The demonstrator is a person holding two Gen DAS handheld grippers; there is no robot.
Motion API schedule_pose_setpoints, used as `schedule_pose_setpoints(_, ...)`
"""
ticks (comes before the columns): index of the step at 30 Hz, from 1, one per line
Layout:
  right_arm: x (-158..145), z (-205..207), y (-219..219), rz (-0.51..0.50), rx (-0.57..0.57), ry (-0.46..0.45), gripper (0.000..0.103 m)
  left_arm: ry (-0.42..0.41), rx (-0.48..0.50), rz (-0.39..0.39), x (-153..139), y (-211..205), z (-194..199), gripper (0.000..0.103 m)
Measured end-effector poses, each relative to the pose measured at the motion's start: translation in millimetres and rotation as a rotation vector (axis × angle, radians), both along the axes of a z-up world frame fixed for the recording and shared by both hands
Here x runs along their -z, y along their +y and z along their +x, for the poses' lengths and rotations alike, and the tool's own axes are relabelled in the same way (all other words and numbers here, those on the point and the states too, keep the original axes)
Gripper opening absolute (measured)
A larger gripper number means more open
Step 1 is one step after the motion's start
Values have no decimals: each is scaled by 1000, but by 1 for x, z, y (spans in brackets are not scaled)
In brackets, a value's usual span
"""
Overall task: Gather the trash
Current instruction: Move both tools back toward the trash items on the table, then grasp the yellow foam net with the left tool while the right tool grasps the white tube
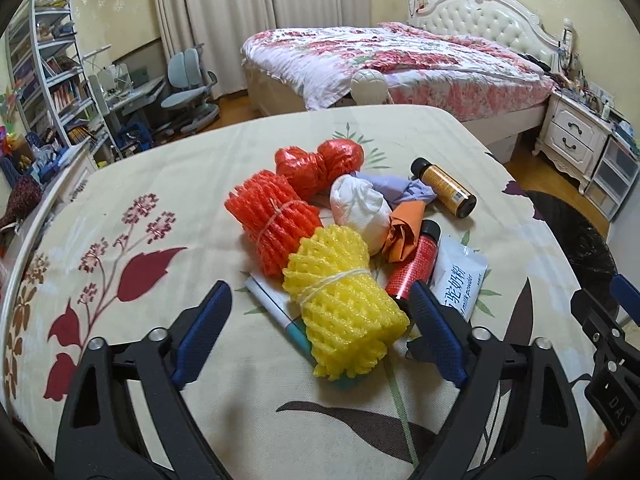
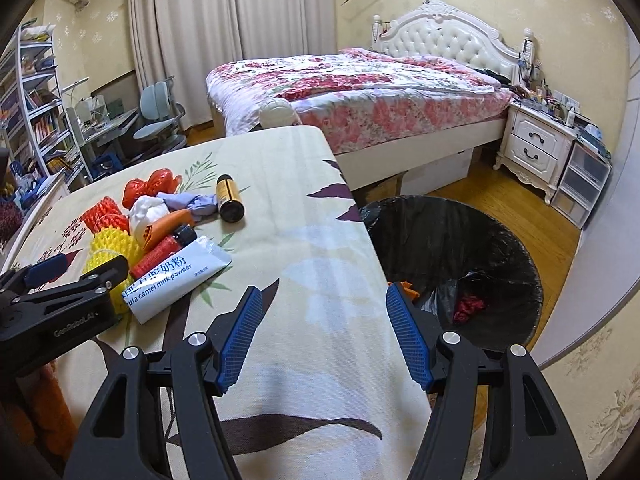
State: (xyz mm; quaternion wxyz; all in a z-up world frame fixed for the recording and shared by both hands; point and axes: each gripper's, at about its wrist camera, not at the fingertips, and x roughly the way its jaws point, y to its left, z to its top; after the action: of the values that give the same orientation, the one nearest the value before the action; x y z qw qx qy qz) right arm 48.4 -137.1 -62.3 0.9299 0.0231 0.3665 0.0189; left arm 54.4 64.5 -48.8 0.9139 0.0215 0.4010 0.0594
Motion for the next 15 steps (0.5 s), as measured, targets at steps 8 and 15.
schedule_pose_setpoints(8, 2, 1, 9, 1, -13, 6, 64, -7, 72, -77, 2, 2, -6, 48)
schedule_pose_setpoints(15, -1, 0, 24, 6, -49, 4, 64, -37, 78, -97, -9, 17, -22, 46)
